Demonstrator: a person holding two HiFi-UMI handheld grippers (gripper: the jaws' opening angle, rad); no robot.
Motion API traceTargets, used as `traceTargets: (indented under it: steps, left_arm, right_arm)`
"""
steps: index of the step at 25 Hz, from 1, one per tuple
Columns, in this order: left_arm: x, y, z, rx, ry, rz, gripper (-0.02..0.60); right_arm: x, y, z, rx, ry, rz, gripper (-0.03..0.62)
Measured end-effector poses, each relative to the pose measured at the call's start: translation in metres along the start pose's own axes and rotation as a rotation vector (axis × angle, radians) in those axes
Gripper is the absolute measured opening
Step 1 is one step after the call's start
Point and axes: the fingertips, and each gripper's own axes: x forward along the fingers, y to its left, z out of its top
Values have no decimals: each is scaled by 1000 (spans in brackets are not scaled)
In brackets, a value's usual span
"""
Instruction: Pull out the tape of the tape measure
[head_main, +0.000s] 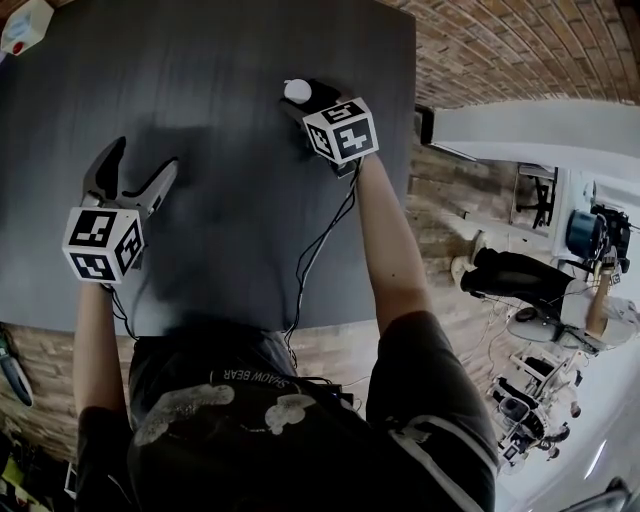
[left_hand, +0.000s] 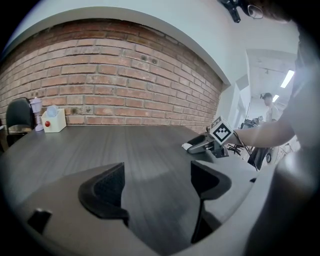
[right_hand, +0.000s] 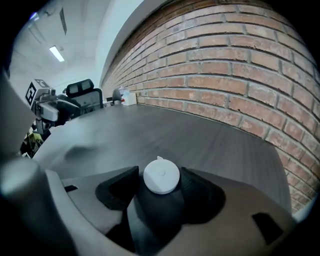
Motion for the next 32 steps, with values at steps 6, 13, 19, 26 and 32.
traceTargets:
  steps: [6,13,19,26,32]
  left_arm:
    - [9,-1,-2,0,-3,-7,407]
    - [-4,-5,3,3,-19,-27,407]
    - [-27,-10,14,58,-35,-75,407]
    - [-59,-6,30,138,-91,-138,407]
    - [-84,3,40,193,-143,-185,407]
  right_arm:
    - [3,-3,-2,-3,10,2,235]
    - [-7,17,1,-23,64,-10,233]
    - [-44,50,36,-47,8,-25,233]
    - [-81,111,78,-102,-52,-18,233]
    - [-104,192,107,-190,-99,22,233]
